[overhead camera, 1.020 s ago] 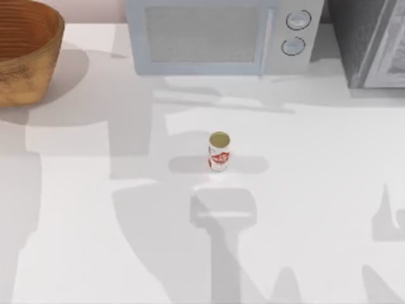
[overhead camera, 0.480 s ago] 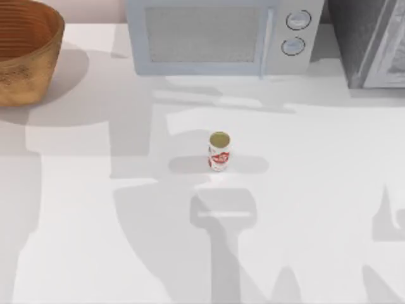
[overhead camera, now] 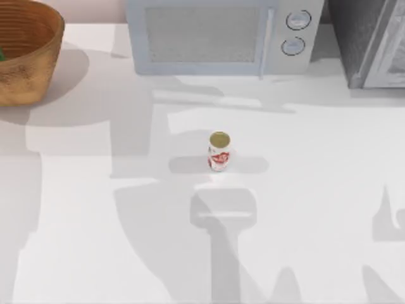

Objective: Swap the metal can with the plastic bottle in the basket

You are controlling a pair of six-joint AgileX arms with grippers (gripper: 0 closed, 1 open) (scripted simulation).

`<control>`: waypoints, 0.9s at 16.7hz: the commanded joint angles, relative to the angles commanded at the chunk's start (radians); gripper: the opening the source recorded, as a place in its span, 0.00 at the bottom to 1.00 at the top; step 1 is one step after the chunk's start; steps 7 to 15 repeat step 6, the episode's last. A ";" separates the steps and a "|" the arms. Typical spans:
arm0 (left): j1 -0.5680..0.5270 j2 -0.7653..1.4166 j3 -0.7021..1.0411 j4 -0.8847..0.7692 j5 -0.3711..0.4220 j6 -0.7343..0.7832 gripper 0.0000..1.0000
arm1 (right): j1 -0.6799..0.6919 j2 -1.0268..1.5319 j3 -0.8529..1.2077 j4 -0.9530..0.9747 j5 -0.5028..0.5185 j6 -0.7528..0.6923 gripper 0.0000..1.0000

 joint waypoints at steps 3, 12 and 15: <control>0.000 0.000 0.000 0.000 0.000 0.000 1.00 | 0.000 0.000 0.000 0.000 0.000 0.000 1.00; 0.000 0.000 0.000 0.000 0.000 0.000 1.00 | 0.000 0.000 0.000 0.000 0.000 0.000 1.00; 0.000 0.000 0.000 0.000 0.000 0.000 1.00 | 0.000 0.000 0.000 0.000 0.000 0.000 1.00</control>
